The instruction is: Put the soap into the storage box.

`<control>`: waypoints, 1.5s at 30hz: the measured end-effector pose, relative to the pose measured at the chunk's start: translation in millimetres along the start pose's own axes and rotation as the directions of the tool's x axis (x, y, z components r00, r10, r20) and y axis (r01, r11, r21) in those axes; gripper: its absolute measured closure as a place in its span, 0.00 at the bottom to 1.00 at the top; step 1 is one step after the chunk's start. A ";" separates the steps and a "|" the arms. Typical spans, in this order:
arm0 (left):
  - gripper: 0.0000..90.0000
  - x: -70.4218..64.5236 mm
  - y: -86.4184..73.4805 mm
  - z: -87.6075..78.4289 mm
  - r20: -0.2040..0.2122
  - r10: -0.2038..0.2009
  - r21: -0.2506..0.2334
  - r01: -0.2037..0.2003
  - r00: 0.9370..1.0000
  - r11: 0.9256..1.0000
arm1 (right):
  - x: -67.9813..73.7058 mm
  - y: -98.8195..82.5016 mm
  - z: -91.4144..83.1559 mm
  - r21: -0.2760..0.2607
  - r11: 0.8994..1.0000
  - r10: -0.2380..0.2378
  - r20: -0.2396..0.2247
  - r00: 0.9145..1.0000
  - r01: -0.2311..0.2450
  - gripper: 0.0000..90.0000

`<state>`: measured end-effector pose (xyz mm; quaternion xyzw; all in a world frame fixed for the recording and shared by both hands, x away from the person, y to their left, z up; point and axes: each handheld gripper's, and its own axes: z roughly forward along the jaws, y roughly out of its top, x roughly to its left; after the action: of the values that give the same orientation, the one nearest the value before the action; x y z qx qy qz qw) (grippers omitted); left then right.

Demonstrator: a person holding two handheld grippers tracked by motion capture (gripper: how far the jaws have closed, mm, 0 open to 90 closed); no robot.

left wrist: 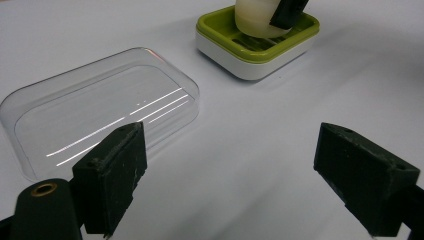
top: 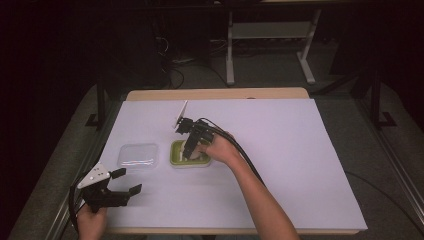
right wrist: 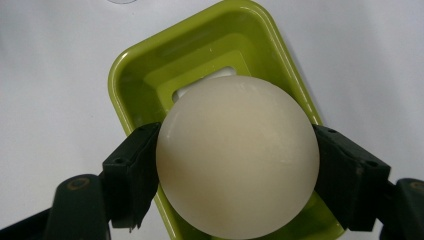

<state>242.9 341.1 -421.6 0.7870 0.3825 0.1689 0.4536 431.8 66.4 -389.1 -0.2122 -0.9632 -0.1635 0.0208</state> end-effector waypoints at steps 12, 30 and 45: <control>0.14 -0.3 0.0 0.2 0.000 -0.002 -0.003 0.002 1.000 1.000 | 1.3 2.0 4.5 0.005 1.000 0.003 0.006 1.000 -0.003 0.27; 0.14 -0.5 0.0 0.0 0.001 -0.003 -0.003 0.003 1.000 1.000 | 6.2 5.1 10.4 0.009 1.000 -0.005 0.006 1.000 0.005 0.27; 0.14 -0.9 -0.1 0.4 0.001 -0.004 -0.004 0.004 1.000 1.000 | 7.7 3.1 8.8 0.024 1.000 -0.007 0.038 0.999 0.006 0.26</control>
<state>242.5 340.2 -421.7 0.7853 0.3836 0.1685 0.4558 426.4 75.0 -395.6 -0.2120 -0.9660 -0.1479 0.0043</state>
